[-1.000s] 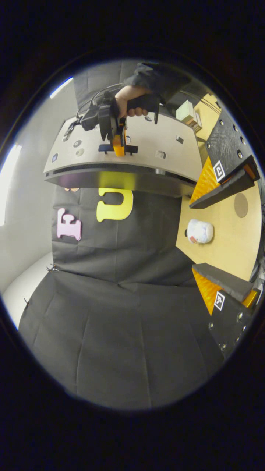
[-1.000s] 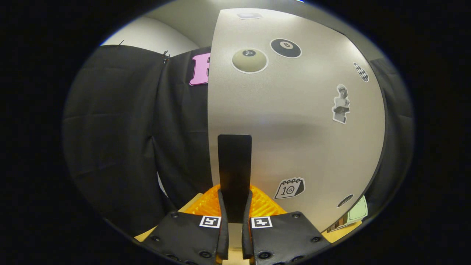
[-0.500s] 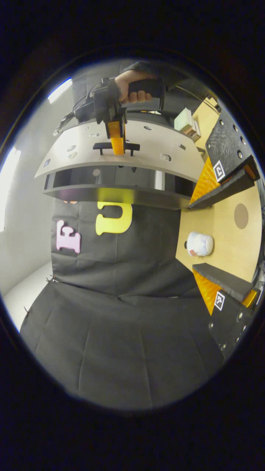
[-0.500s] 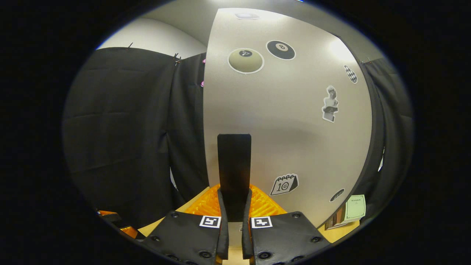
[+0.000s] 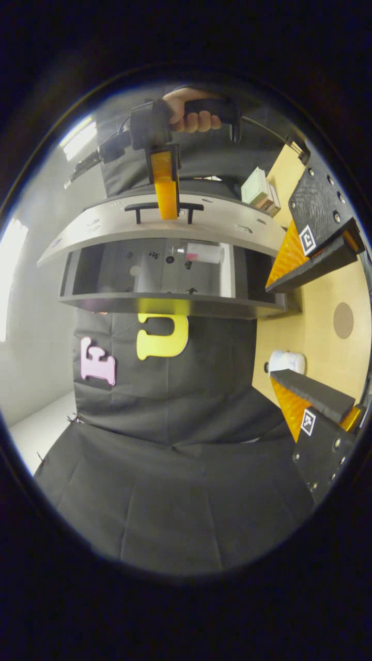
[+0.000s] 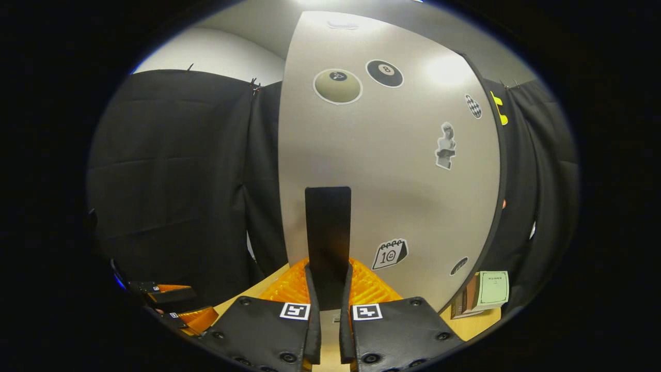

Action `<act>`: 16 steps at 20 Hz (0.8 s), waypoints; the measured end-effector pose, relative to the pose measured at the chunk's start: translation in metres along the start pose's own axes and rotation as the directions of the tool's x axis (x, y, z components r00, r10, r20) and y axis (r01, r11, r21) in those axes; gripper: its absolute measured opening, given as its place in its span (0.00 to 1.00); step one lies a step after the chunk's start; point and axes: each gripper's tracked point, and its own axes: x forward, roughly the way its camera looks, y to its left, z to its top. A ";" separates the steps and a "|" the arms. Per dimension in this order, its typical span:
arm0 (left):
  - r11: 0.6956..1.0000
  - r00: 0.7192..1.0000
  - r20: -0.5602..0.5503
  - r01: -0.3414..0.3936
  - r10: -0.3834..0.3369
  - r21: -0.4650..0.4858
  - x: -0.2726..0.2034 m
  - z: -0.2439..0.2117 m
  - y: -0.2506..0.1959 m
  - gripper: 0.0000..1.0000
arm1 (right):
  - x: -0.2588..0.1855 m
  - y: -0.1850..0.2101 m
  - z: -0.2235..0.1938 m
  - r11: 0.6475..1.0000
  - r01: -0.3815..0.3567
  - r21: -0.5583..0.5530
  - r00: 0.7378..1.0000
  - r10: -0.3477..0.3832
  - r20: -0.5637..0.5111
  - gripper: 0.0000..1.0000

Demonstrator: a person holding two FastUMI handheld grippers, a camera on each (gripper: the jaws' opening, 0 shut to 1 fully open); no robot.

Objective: Open the cabinet door with the right hand, grasp the bottle in the cabinet with the left hand and place it on the coaster, then close the cabinet door with the right hand.

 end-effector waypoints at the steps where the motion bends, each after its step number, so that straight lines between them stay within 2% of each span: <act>1: 1.000 1.000 0.001 0.008 -0.008 0.000 0.004 0.001 -0.003 0.89 | -0.003 -0.002 0.000 1.000 -0.003 -0.005 1.000 0.003 0.000 0.15; 3: 1.000 1.000 -0.003 0.024 -0.024 -0.004 0.009 -0.001 -0.010 0.94 | -0.011 -0.007 -0.002 1.000 -0.001 -0.006 1.000 0.002 0.005 0.15; 5: 0.999 0.999 -0.008 0.038 -0.038 -0.007 0.014 -0.001 -0.016 0.94 | -0.020 -0.009 -0.004 1.000 0.008 -0.006 1.000 -0.008 -0.002 0.16; 6: 0.999 0.999 -0.010 0.046 -0.046 -0.008 0.016 -0.001 -0.020 0.89 | -0.023 -0.011 -0.005 1.000 0.011 -0.010 1.000 -0.011 -0.008 0.16; 16: 0.990 0.989 -0.018 0.144 -0.144 -0.001 0.038 -0.001 -0.072 0.90 | -0.054 -0.039 -0.011 0.997 0.065 0.030 0.997 -0.065 -0.030 0.16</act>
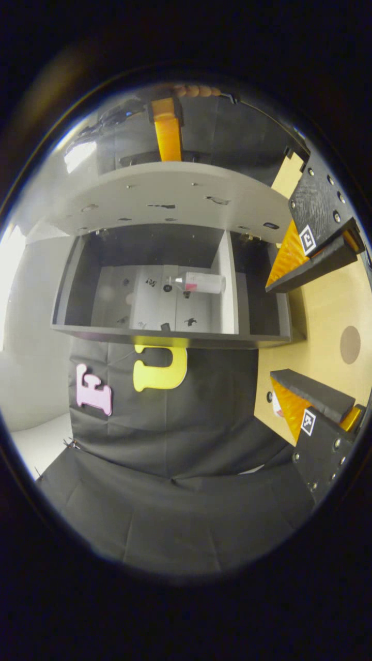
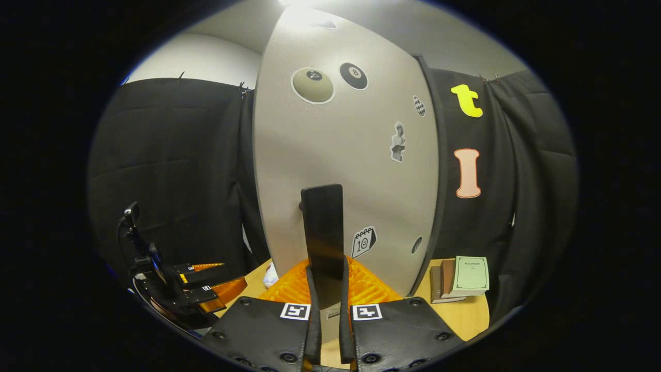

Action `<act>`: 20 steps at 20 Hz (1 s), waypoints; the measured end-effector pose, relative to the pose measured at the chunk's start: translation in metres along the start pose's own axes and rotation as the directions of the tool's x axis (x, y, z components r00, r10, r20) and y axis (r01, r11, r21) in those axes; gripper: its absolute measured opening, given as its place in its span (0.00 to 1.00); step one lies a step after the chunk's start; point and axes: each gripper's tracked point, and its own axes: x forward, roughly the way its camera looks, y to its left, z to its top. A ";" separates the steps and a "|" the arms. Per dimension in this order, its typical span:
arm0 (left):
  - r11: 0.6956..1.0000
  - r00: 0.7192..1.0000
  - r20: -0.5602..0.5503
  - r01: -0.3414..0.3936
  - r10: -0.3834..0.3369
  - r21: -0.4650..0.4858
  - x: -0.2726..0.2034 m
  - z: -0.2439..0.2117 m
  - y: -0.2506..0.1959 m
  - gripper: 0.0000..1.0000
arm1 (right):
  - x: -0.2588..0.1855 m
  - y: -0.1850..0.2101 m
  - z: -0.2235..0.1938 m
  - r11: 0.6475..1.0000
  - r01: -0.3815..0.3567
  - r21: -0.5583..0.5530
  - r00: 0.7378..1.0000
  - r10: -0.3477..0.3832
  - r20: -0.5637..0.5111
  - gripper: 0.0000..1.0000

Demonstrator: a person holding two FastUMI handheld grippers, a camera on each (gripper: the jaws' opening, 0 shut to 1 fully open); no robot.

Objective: Open the cabinet door with the right hand, grasp the bottle in the cabinet with the left hand and place it on the coaster, then close the cabinet door with the right hand.

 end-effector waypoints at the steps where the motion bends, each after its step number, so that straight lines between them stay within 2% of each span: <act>1: 1.000 1.000 -0.003 0.011 -0.011 0.000 0.002 -0.001 -0.005 0.90 | -0.003 -0.002 0.000 1.000 0.006 0.006 1.000 -0.006 0.002 0.16; 9: 0.995 0.995 -0.017 0.101 -0.101 0.009 0.021 -0.004 -0.046 0.89 | -0.026 -0.025 -0.002 0.995 0.101 -0.003 0.995 -0.101 0.011 0.15; 13: 0.991 0.991 -0.019 0.130 -0.130 0.011 0.033 -0.005 -0.060 0.89 | -0.031 -0.037 -0.005 0.988 0.139 0.069 0.990 -0.140 0.007 0.14; 15: 0.990 0.990 -0.023 0.140 -0.140 0.008 0.036 -0.007 -0.067 0.89 | -0.036 -0.044 -0.008 0.981 0.168 0.094 0.986 -0.168 -0.003 0.13; 16: 0.989 0.989 -0.024 0.146 -0.145 0.006 0.037 -0.007 -0.070 0.89 | -0.036 -0.047 -0.011 0.978 0.186 0.097 0.983 -0.185 -0.013 0.16; 20: 0.986 0.986 -0.033 0.165 -0.165 0.003 0.039 -0.009 -0.082 0.89 | -0.042 -0.062 -0.019 0.962 0.257 0.093 0.966 -0.255 -0.031 0.12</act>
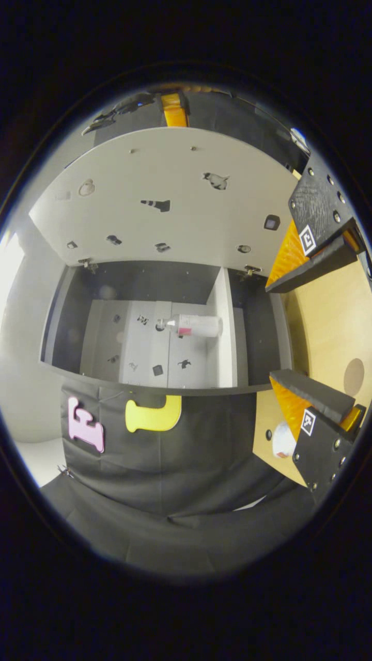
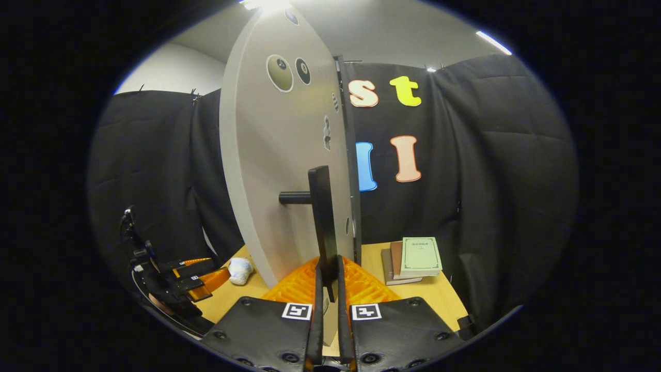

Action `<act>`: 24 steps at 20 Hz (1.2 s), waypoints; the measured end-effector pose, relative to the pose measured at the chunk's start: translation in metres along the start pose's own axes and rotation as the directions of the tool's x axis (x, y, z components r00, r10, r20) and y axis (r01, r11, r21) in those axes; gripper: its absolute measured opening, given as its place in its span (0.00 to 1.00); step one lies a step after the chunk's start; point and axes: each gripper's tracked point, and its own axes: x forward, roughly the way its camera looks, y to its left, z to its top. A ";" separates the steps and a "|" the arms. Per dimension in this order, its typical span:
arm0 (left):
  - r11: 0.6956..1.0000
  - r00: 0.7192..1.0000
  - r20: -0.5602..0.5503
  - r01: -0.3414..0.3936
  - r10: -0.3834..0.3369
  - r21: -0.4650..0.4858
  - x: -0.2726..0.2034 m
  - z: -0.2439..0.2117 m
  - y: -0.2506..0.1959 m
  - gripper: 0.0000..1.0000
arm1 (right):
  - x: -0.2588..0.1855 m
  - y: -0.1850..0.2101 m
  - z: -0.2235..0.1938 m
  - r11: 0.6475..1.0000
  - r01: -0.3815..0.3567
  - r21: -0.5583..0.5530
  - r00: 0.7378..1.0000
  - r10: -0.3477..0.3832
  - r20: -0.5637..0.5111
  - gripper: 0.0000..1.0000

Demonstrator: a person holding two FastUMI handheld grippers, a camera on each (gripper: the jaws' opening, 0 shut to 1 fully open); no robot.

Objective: Open the cabinet door with the right hand, grasp the bottle in the cabinet with the left hand and place it on the coaster, then close the cabinet door with the right hand.

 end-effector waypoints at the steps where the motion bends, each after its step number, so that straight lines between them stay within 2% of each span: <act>1: 1.000 1.000 0.000 0.003 -0.003 0.001 0.001 -0.001 -0.001 0.89 | -0.001 -0.003 0.002 1.000 0.014 0.001 1.000 -0.014 0.010 0.11; 5: 1.000 1.000 -0.004 0.015 -0.015 -0.004 0.002 -0.001 -0.008 0.89 | 0.000 -0.016 0.001 0.998 0.053 0.018 0.998 -0.053 0.020 0.13; 10: 1.000 1.000 -0.018 0.025 -0.025 -0.013 0.004 -0.004 -0.009 0.89 | 0.001 -0.027 0.003 0.990 0.103 0.096 0.993 -0.107 0.042 0.08; 14: 0.999 0.998 -0.027 0.052 -0.052 -0.008 0.016 -0.003 -0.013 0.89 | -0.005 -0.027 0.003 0.990 0.093 0.102 0.994 -0.099 0.048 0.08; 17: 0.997 0.997 -0.013 0.075 -0.075 -0.001 0.022 0.008 -0.014 0.89 | -0.023 -0.031 -0.012 0.984 0.114 0.137 0.993 -0.115 0.001 0.11; 19: 0.996 0.996 -0.002 0.091 -0.091 0.002 0.030 0.013 -0.012 0.89 | -0.043 -0.047 -0.025 0.969 0.185 0.164 0.983 -0.183 -0.029 0.11; 20: 0.995 0.995 0.002 0.100 -0.100 0.007 0.034 0.017 -0.012 0.90 | -0.053 -0.060 -0.029 0.956 0.230 0.184 0.973 -0.227 -0.035 0.02; 21: 0.994 0.994 0.008 0.105 -0.105 0.016 0.038 0.018 -0.011 0.89 | -0.062 -0.067 -0.030 0.944 0.258 0.208 0.966 -0.255 -0.038 0.08; 22: 0.994 0.994 0.014 0.108 -0.108 0.026 0.042 0.022 -0.011 0.89 | -0.069 -0.075 -0.028 0.929 0.284 0.238 0.958 -0.284 -0.035 0.00; 23: 0.993 0.994 0.022 0.109 -0.110 0.033 0.049 0.027 -0.009 0.89 | -0.075 -0.083 -0.025 0.913 0.311 0.265 0.949 -0.314 -0.031 0.08; 24: 0.993 0.993 0.032 0.109 -0.110 0.035 0.055 0.032 -0.008 0.89 | -0.078 -0.090 -0.024 0.902 0.332 0.276 0.941 -0.337 -0.030 0.08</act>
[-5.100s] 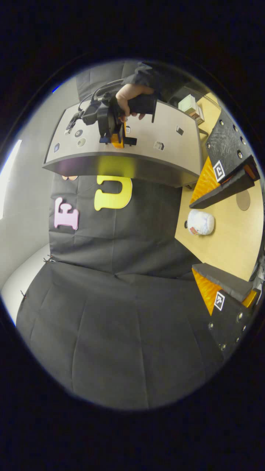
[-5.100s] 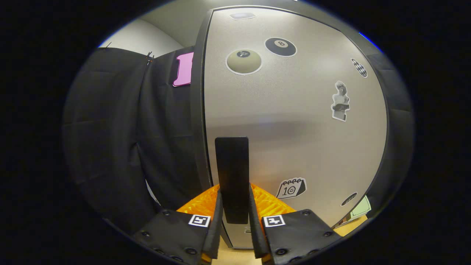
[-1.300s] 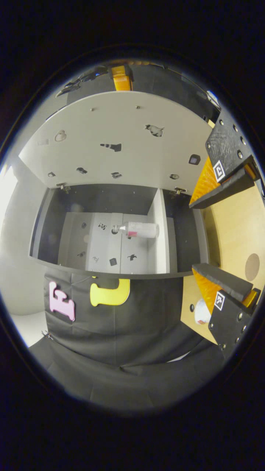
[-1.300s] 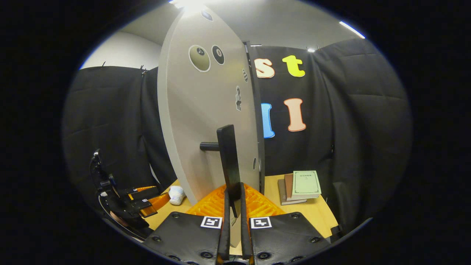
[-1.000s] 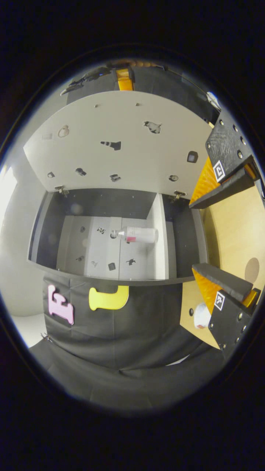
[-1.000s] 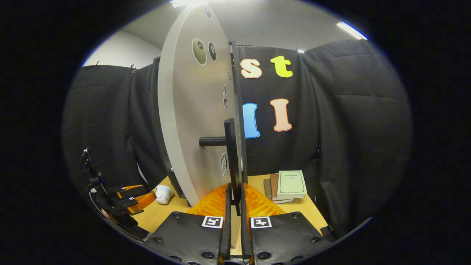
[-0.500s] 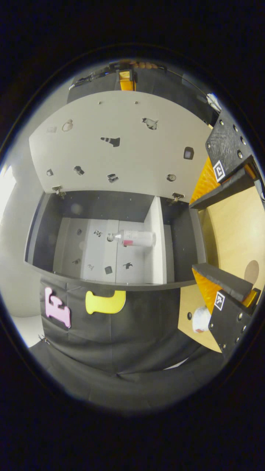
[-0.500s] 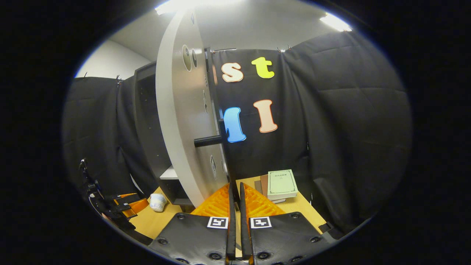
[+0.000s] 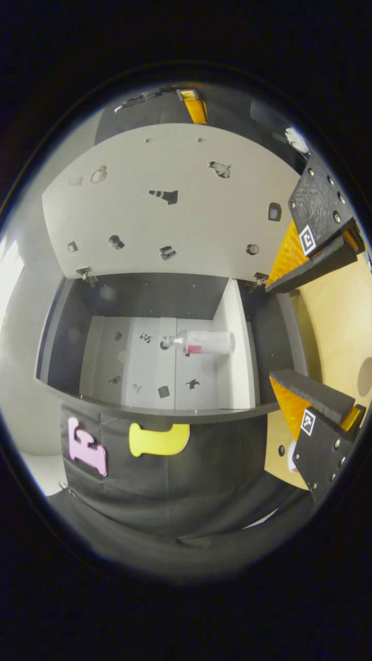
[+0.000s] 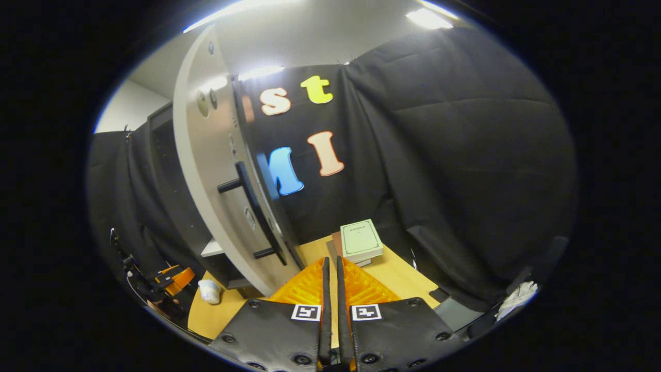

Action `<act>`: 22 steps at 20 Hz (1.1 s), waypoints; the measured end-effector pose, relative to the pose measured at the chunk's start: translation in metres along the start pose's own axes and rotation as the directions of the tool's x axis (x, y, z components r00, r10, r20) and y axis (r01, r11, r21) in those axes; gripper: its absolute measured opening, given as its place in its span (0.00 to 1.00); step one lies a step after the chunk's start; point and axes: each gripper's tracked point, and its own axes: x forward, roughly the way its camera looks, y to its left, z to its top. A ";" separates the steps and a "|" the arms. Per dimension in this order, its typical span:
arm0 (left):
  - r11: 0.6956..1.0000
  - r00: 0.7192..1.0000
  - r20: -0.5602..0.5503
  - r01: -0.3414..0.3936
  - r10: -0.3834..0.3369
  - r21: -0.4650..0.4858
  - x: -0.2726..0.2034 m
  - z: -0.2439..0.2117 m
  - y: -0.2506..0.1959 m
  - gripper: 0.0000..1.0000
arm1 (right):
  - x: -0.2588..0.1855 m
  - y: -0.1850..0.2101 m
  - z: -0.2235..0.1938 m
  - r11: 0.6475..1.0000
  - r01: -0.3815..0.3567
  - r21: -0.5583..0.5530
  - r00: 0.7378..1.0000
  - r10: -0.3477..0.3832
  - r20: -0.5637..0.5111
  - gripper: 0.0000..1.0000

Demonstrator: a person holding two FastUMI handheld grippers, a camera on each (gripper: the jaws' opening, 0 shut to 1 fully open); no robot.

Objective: Open the cabinet door with the right hand, grasp the bottle in the cabinet with the left hand and place it on the coaster, then close the cabinet door with the right hand.

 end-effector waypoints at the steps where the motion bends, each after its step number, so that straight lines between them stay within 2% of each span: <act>1: 1.000 1.000 0.010 0.001 -0.001 -0.003 0.006 0.005 -0.001 0.92 | 0.002 -0.010 0.006 0.999 0.037 -0.009 0.999 -0.037 0.009 0.00; 3: 1.000 1.000 0.026 -0.002 0.003 -0.010 0.019 0.015 0.001 0.89 | 0.012 -0.027 0.016 0.994 0.094 -0.048 0.996 -0.093 0.018 0.00; 5: 1.000 0.999 0.042 -0.019 0.019 -0.013 0.035 0.027 0.006 0.89 | 0.020 -0.035 0.024 0.992 0.110 -0.062 0.994 -0.109 0.017 0.20; 7: 0.999 0.997 0.067 -0.032 0.033 -0.017 0.052 0.045 0.009 0.89 | 0.038 -0.040 0.039 0.992 0.113 -0.053 0.993 -0.111 0.038 0.26; 11: 0.997 0.992 0.105 -0.070 0.071 -0.011 0.087 0.083 0.022 0.92 | 0.088 -0.039 0.057 0.996 0.068 -0.050 0.997 -0.065 0.050 0.82; 12: 0.997 0.990 0.115 -0.075 0.075 -0.009 0.096 0.092 0.023 0.92 | 0.096 -0.043 0.061 0.996 0.070 -0.063 0.996 -0.066 0.063 0.87; 13: 0.997 0.990 0.118 -0.080 0.081 -0.011 0.104 0.098 0.025 0.92 | 0.108 -0.048 0.062 0.994 0.077 -0.082 0.995 -0.071 0.075 0.99; 15: 0.997 0.989 0.120 -0.079 0.081 -0.021 0.125 0.112 0.027 0.89 | 0.128 -0.059 0.062 0.989 0.103 -0.105 0.993 -0.095 0.077 0.98; 19: 0.995 0.987 0.132 -0.089 0.093 -0.038 0.167 0.136 0.038 0.89 | 0.160 -0.068 0.063 0.990 0.096 -0.104 0.994 -0.090 0.061 0.98; 20: 0.996 0.987 0.137 -0.078 0.083 -0.041 0.177 0.143 0.037 0.93 | 0.166 -0.072 0.063 0.990 0.098 -0.099 0.994 -0.093 0.060 0.98; 22: 0.998 0.987 0.144 -0.065 0.066 -0.012 0.197 0.153 0.037 0.89 | 0.176 -0.078 0.064 0.990 0.111 -0.091 0.993 -0.106 0.055 0.98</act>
